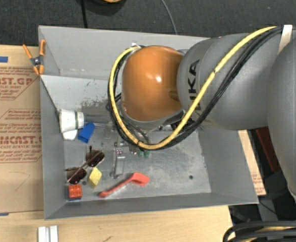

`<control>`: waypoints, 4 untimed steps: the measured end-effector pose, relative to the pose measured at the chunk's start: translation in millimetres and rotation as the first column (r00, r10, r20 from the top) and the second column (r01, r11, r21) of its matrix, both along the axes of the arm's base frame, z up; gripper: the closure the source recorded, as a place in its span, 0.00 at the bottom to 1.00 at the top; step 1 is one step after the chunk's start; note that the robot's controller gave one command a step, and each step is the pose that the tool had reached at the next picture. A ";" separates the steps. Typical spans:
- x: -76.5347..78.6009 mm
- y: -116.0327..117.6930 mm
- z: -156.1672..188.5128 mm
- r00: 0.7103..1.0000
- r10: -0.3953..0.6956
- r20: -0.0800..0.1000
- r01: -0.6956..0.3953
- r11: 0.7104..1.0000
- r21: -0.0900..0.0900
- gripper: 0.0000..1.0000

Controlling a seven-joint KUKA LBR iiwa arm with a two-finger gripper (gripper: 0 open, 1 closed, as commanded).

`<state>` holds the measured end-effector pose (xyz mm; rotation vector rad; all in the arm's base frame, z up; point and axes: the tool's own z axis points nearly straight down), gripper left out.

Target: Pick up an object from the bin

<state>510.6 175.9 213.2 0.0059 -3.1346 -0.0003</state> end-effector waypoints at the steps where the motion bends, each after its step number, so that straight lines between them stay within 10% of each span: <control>1: 1.9 -1.0 4.6 1.000 -0.002 0.008 0.002 1.000 0.001 0.00; 4: -16.8 60.9 -86.4 0.902 0.431 0.012 -0.431 0.902 0.000 0.00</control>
Offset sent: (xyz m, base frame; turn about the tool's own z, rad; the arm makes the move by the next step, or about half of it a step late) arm -0.0260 0.0574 -0.1432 -0.3752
